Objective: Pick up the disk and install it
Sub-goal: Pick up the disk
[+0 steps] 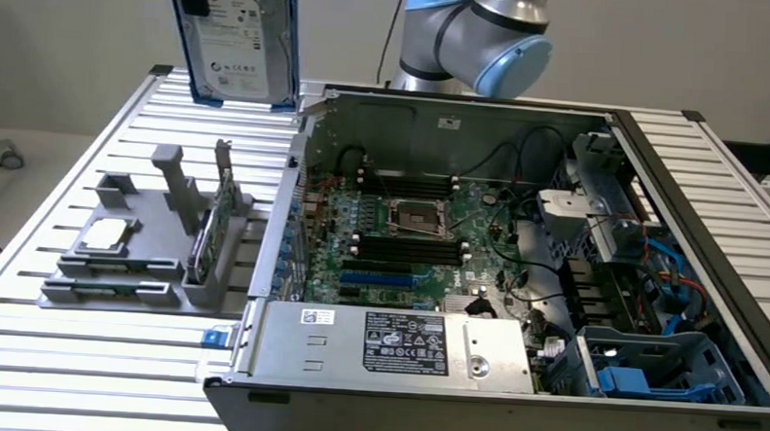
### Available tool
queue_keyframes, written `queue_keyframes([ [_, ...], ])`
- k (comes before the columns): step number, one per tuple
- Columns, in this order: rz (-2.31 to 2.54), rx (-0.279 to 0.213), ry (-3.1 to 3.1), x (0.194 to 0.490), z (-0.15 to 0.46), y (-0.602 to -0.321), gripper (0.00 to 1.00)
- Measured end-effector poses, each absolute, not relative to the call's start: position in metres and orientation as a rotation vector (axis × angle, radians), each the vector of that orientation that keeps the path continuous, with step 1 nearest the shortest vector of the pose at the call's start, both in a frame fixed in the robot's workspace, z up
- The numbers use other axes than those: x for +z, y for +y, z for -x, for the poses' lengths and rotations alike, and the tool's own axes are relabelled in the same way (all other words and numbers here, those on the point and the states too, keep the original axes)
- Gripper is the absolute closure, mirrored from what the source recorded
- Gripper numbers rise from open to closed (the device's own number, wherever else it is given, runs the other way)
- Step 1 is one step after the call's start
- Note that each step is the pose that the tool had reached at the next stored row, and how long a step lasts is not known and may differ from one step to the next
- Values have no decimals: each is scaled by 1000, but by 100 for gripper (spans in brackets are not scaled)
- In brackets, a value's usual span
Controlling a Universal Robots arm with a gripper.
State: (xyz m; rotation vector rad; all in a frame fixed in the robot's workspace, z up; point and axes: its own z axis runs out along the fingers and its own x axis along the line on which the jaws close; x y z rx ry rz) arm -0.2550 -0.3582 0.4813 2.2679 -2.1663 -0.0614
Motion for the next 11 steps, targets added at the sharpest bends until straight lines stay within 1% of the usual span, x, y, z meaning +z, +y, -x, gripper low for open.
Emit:
queue_keyframes([
  [11, -2280, -87, -2177, 481, 205, -362, 67],
])
